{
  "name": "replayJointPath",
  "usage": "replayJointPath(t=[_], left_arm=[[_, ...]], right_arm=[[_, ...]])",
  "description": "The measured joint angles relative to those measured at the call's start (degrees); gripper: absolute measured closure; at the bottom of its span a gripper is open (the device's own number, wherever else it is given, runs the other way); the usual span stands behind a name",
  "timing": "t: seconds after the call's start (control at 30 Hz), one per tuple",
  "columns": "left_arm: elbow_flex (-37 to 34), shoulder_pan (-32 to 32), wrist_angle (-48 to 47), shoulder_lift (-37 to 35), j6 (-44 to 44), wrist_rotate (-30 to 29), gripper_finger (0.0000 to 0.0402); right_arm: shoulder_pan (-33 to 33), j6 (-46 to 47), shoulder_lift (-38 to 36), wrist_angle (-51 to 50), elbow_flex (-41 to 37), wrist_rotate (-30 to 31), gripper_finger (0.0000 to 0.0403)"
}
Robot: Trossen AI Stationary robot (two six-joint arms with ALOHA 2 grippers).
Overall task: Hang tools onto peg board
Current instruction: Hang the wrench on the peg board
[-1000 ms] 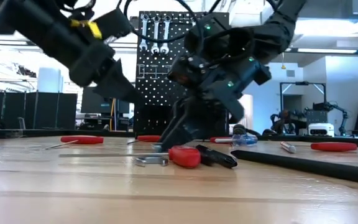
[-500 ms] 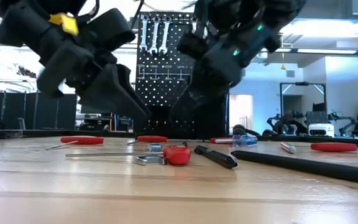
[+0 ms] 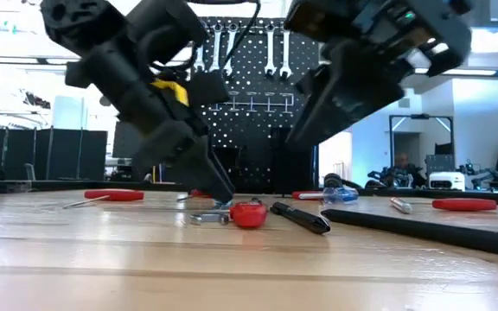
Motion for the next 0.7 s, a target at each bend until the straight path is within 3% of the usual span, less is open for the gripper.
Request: replayJointPath(t=[0.17,0.3,0.37,0.53,0.7], left_arm=[[0.5,3.8,-2.2,-0.6,-9.5,-8.8,0.0280],[0.5,3.7,-3.3,-3.3,-8.8,-8.6,0.0280],[0.5,2.6,-4.2,-5.4,-3.4,-5.9,0.0280],[0.5,0.3,-5.4,-7.3,17.6,8.4,0.0279],[1.4,0.4,-7.5,-6.4,27.4,11.6,0.0262]], right_arm=[[3.1,1.6,-1.5,-2.3,0.0,9.1,0.0249],[4.2,1.5,-1.5,-2.5,0.0,12.0,0.0249],[4.0,1.5,-1.2,-2.6,0.0,12.2,0.0249],[3.5,1.5,-0.9,-3.3,0.0,12.3,0.0249],[4.2,1.4,-1.4,-5.8,0.0,12.4,0.0249]])
